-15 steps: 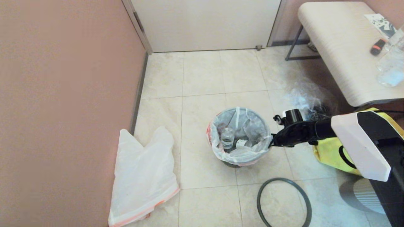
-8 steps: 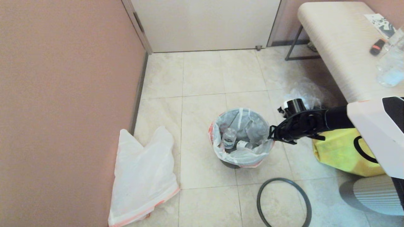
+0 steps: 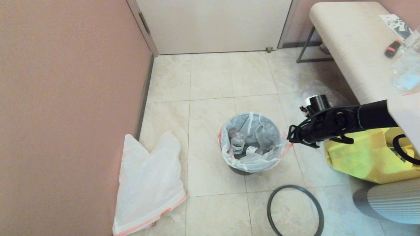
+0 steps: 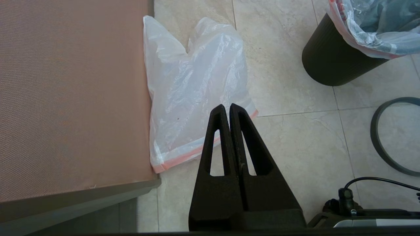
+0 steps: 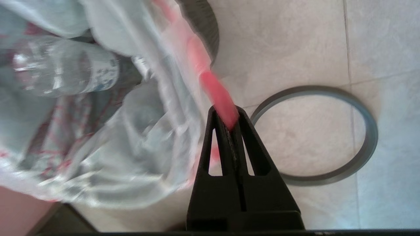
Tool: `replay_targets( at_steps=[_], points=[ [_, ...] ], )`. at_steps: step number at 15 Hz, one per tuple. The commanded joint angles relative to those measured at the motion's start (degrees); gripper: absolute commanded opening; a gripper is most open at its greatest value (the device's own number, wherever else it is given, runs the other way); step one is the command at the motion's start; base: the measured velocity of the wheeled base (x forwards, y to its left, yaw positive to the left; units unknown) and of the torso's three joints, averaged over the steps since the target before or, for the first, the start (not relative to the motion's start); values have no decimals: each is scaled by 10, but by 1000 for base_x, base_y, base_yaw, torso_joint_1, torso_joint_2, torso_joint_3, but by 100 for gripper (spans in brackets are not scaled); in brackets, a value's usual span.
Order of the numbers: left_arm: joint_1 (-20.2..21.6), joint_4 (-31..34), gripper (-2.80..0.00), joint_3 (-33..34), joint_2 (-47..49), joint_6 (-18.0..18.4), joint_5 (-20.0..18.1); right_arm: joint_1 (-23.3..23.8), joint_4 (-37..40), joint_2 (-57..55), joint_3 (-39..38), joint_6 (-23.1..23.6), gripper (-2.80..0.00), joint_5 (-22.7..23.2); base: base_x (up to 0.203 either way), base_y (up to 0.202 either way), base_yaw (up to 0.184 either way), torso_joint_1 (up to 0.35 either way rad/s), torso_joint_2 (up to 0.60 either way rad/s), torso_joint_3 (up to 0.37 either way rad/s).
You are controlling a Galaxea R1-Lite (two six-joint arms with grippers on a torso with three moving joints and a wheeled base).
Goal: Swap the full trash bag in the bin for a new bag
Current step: Place the trash bag on the floor
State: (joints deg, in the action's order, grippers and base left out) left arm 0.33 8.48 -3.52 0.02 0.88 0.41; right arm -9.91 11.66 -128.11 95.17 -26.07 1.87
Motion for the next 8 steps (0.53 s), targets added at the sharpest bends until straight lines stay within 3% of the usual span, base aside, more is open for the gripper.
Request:
replay_targets(
  at_steps=[1, 8],
  points=[
    [0, 0, -280, 0, 1, 0, 0, -6, 0, 36, -16, -7, -280, 1, 0, 0, 0, 0, 0, 0],
    [0, 0, -280, 0, 0, 0, 0, -54, -3, 58, -18, -8, -280, 6, 0, 0, 0, 0, 0, 0]
  ],
)
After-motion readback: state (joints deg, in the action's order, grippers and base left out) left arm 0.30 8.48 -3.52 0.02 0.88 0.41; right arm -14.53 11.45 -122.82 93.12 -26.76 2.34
